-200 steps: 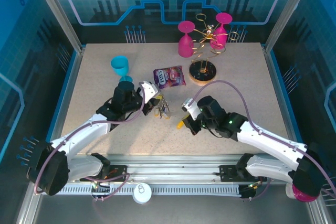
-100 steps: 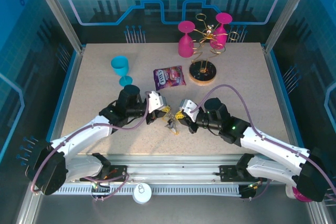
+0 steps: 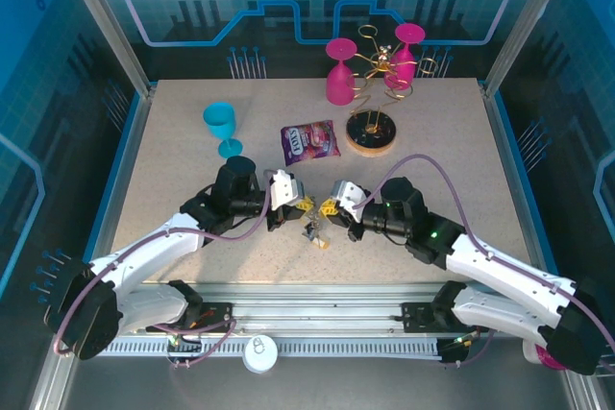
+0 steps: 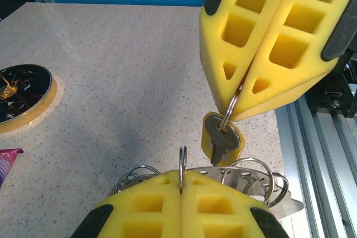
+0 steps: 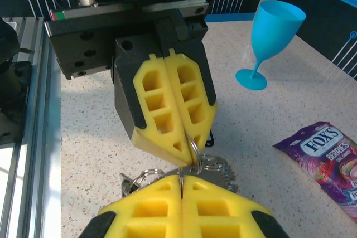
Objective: Put the keys on the keyring
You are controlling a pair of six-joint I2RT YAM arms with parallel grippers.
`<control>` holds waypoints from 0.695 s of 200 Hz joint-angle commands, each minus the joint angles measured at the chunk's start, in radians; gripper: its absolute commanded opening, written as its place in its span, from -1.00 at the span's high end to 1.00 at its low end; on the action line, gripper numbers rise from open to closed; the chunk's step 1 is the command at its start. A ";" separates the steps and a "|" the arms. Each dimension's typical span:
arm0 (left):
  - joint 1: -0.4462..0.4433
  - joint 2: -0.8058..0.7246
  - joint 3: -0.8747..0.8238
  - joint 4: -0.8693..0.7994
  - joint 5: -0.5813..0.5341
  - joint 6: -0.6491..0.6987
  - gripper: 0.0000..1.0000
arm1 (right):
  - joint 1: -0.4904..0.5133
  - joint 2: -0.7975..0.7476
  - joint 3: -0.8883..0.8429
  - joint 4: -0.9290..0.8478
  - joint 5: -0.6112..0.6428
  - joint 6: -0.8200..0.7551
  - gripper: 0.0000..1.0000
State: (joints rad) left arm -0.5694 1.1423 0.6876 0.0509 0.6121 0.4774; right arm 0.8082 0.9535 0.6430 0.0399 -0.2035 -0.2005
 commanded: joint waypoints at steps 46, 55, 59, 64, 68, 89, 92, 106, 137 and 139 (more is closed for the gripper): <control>-0.012 -0.019 -0.019 0.060 0.075 -0.006 1.00 | -0.014 0.033 0.040 0.025 -0.024 -0.040 1.00; -0.013 -0.019 -0.020 0.063 0.075 -0.008 1.00 | -0.014 0.035 0.040 0.025 -0.023 -0.040 1.00; -0.013 -0.017 -0.020 0.063 0.075 -0.008 1.00 | -0.014 0.036 0.039 0.024 -0.023 -0.040 1.00; -0.013 -0.018 -0.021 0.063 0.077 -0.008 1.00 | -0.014 0.037 0.040 0.027 -0.020 -0.038 1.00; -0.014 -0.017 -0.020 0.063 0.077 -0.008 1.00 | -0.014 0.038 0.040 0.028 -0.020 -0.037 1.00; -0.013 -0.017 -0.020 0.064 0.078 -0.008 1.00 | -0.013 0.046 0.040 0.030 -0.020 -0.033 1.00; -0.013 -0.018 -0.020 0.065 0.078 -0.008 1.00 | -0.014 0.048 0.041 0.031 -0.020 -0.032 1.00; -0.013 -0.017 -0.021 0.066 0.078 -0.008 1.00 | -0.012 0.053 0.045 0.031 -0.019 -0.029 1.00; -0.013 -0.018 -0.021 0.066 0.083 -0.010 1.00 | -0.012 0.066 0.050 0.041 -0.007 -0.022 1.00; -0.013 -0.017 -0.021 0.065 0.083 -0.010 1.00 | -0.012 0.067 0.051 0.040 -0.006 -0.021 1.00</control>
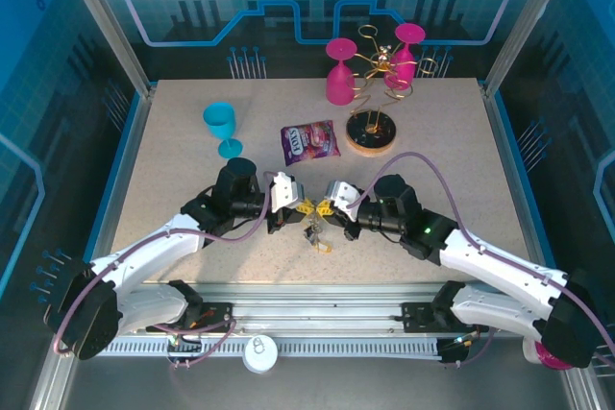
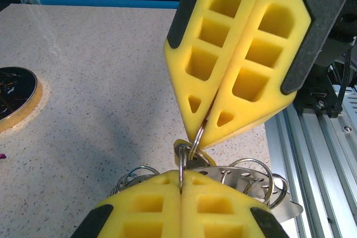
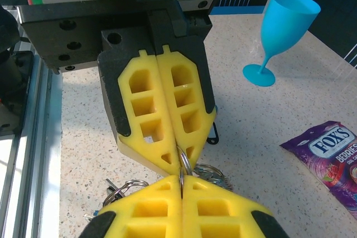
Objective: Put the keys on the keyring
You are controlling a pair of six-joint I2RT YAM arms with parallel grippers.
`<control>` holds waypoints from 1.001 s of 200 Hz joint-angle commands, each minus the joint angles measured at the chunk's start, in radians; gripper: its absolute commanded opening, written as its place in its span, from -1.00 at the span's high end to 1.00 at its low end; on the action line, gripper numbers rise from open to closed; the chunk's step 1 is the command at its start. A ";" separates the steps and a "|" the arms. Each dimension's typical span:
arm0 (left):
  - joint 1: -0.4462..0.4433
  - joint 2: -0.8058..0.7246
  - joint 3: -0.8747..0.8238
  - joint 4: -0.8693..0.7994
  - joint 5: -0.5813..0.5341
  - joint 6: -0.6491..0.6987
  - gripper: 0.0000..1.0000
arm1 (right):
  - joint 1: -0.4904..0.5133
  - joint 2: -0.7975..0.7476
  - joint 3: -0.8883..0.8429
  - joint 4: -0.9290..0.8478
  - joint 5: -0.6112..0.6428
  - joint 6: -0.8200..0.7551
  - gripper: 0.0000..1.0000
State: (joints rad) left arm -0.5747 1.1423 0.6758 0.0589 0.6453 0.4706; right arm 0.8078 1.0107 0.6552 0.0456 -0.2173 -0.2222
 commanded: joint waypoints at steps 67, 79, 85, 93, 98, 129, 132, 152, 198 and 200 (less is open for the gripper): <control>-0.008 -0.016 -0.007 0.052 0.056 -0.001 1.00 | -0.011 0.018 0.034 0.076 0.049 0.055 1.00; -0.008 -0.016 -0.006 0.053 0.054 0.000 1.00 | -0.011 0.015 0.028 0.084 0.064 0.074 1.00; -0.008 -0.017 -0.007 0.054 0.052 0.001 1.00 | -0.011 0.016 0.026 0.088 0.075 0.087 1.00; -0.008 -0.019 -0.009 0.058 0.048 0.001 1.00 | -0.010 0.014 0.022 0.091 0.097 0.109 1.00; -0.008 -0.021 -0.010 0.063 0.041 0.002 1.00 | -0.011 0.014 0.021 0.090 0.113 0.123 1.00; -0.013 -0.037 -0.029 0.100 -0.014 0.015 1.00 | -0.005 0.012 0.012 0.098 0.198 0.203 1.00; -0.015 -0.037 -0.032 0.103 -0.021 0.017 1.00 | -0.005 0.012 0.012 0.100 0.205 0.212 1.00; -0.024 -0.053 -0.049 0.135 -0.060 0.032 1.00 | 0.005 0.019 0.013 0.105 0.237 0.241 1.00; -0.048 -0.073 -0.071 0.161 -0.150 0.075 1.00 | 0.024 0.042 0.024 0.123 0.236 0.249 1.00; -0.048 -0.074 -0.072 0.165 -0.154 0.077 1.00 | 0.024 0.042 0.024 0.123 0.232 0.246 1.00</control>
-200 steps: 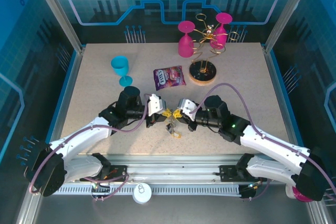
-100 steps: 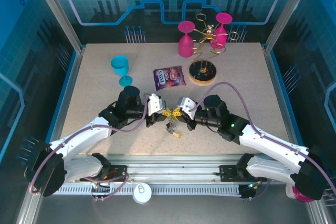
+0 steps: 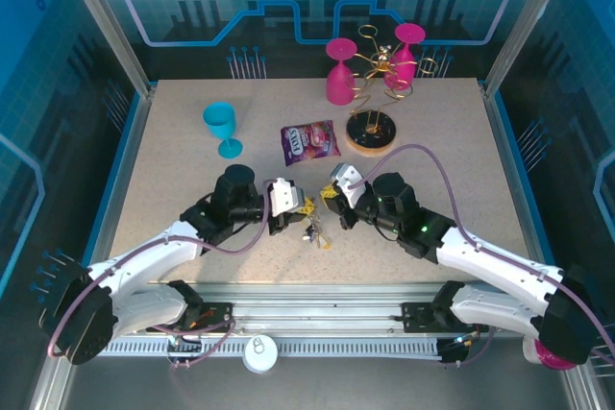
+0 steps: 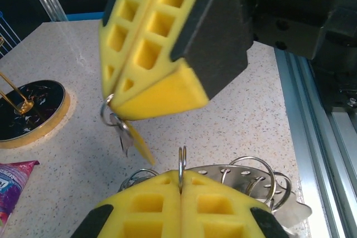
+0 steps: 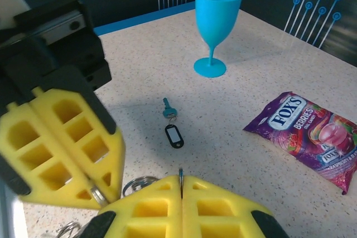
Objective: Put the keys on the keyring
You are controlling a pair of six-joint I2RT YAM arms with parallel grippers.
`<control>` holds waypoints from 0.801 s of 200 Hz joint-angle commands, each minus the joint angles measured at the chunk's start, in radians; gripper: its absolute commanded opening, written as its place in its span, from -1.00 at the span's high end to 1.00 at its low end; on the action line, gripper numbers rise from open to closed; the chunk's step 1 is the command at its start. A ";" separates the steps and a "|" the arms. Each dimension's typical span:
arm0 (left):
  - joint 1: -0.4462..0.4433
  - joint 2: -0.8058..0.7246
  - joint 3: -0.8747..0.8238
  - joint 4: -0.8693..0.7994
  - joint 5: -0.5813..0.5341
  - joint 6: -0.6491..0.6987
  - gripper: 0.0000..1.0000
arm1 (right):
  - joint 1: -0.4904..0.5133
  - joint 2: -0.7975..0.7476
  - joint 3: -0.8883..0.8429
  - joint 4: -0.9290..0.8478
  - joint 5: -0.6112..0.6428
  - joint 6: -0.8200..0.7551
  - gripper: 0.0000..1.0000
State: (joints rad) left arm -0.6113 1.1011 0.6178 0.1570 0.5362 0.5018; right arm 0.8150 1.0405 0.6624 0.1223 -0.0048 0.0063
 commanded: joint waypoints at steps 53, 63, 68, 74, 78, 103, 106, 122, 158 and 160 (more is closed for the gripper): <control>-0.045 -0.085 -0.095 0.231 -0.230 0.124 1.00 | 0.017 -0.068 -0.059 0.016 -0.017 -0.123 1.00; -0.049 -0.092 -0.116 0.274 -0.248 0.143 1.00 | 0.018 -0.086 -0.081 0.036 -0.046 -0.152 1.00; -0.051 -0.094 -0.125 0.295 -0.256 0.148 1.00 | 0.018 -0.091 -0.089 0.045 -0.061 -0.162 1.00; -0.053 -0.096 -0.133 0.315 -0.260 0.157 1.00 | 0.017 -0.094 -0.094 0.057 -0.083 -0.175 1.00; -0.054 -0.098 -0.138 0.324 -0.261 0.164 1.00 | 0.018 -0.095 -0.097 0.064 -0.102 -0.185 1.00; -0.060 -0.105 -0.164 0.367 -0.254 0.217 1.00 | 0.017 -0.072 -0.092 0.089 -0.177 -0.228 1.00; -0.060 -0.107 -0.166 0.369 -0.250 0.228 1.00 | 0.017 -0.070 -0.092 0.093 -0.182 -0.231 1.00; -0.064 -0.112 -0.179 0.367 -0.240 0.273 1.00 | 0.018 -0.058 -0.092 0.122 -0.202 -0.243 1.00; -0.073 -0.116 -0.193 0.378 -0.238 0.333 1.00 | 0.018 -0.030 -0.080 0.141 -0.202 -0.286 1.00; -0.073 -0.117 -0.195 0.377 -0.238 0.334 1.00 | 0.018 -0.031 -0.079 0.142 -0.202 -0.287 1.00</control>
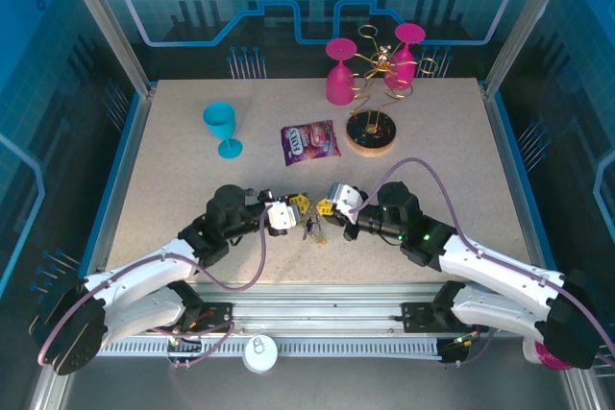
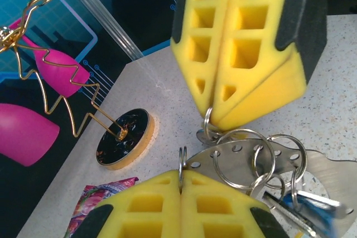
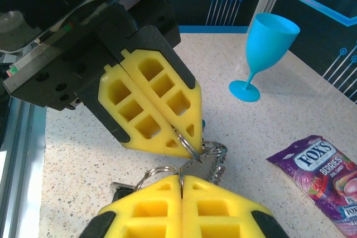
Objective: Put the keys on the keyring
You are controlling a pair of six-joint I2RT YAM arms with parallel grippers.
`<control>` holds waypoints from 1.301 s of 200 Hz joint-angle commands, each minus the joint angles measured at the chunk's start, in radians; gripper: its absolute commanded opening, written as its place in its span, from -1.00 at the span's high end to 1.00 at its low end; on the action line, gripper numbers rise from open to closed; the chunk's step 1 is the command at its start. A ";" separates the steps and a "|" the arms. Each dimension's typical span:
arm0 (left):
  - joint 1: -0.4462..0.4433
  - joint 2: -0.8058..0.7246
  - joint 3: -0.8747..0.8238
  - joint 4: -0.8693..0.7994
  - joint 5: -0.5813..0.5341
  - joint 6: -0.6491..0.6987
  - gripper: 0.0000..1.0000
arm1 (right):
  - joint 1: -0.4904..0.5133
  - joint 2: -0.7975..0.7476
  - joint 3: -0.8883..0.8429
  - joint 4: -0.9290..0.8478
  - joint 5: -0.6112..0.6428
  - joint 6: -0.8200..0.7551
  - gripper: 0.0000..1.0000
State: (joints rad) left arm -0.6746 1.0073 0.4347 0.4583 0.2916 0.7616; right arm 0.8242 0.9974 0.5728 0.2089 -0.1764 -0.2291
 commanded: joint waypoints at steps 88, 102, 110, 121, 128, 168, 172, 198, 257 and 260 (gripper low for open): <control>-0.011 -0.026 0.020 0.010 -0.012 0.033 1.00 | 0.008 -0.029 0.043 -0.018 0.093 -0.155 1.00; -0.010 -0.025 0.030 0.001 -0.013 0.012 1.00 | 0.007 -0.054 0.042 -0.026 0.102 -0.172 1.00; -0.010 -0.021 0.038 -0.007 -0.013 0.003 1.00 | 0.006 -0.057 0.054 -0.045 0.071 -0.179 1.00; -0.009 -0.017 0.046 -0.022 -0.012 -0.012 1.00 | 0.006 -0.046 0.080 -0.090 0.020 -0.178 1.00; -0.010 -0.014 0.052 -0.029 -0.011 -0.023 1.00 | 0.006 -0.037 0.095 -0.106 -0.008 -0.174 1.00; -0.007 -0.007 0.065 -0.049 -0.009 -0.046 1.00 | 0.009 0.023 0.127 -0.118 -0.051 -0.165 1.00; -0.007 -0.007 0.065 -0.049 -0.008 -0.048 1.00 | 0.010 0.026 0.127 -0.116 -0.050 -0.165 1.00; -0.005 -0.007 0.068 -0.052 -0.007 -0.053 1.00 | 0.011 0.041 0.138 -0.129 -0.030 -0.170 1.00; 0.000 -0.001 0.073 -0.054 0.014 -0.073 1.00 | 0.016 0.061 0.151 -0.144 -0.031 -0.177 1.00; 0.000 -0.001 0.073 -0.055 0.015 -0.074 1.00 | 0.017 0.064 0.151 -0.141 -0.030 -0.177 1.00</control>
State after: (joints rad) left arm -0.6788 1.0065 0.4633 0.3859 0.2810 0.7124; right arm 0.8253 1.0451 0.6849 0.0761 -0.1986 -0.3920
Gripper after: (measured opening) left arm 0.049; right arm 0.056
